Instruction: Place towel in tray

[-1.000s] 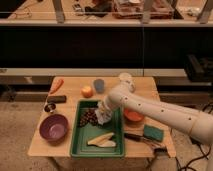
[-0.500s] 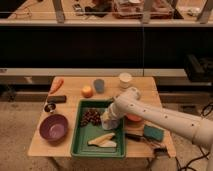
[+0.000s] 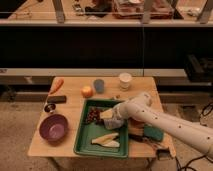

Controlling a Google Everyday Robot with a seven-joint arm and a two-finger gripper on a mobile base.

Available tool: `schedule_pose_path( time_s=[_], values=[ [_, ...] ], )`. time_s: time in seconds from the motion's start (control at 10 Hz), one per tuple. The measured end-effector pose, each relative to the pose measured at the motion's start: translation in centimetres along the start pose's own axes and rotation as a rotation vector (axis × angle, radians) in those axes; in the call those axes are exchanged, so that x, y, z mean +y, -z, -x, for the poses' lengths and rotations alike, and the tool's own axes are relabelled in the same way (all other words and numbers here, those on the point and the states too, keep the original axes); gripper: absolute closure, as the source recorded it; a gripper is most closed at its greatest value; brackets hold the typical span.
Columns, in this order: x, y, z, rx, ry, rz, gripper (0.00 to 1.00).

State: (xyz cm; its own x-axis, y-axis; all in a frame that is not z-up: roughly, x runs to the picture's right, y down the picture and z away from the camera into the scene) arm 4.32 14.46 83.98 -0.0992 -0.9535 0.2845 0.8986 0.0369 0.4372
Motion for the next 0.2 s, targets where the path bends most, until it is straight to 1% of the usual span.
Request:
schedule_pose_path(
  time_s=[0.1,0.2],
  values=[
    [-0.25,0.01,-0.08,-0.002,0.003,-0.002,0.20],
    [-0.49,0.68,-0.39,-0.001,0.002,-0.002,0.20]
  ],
)
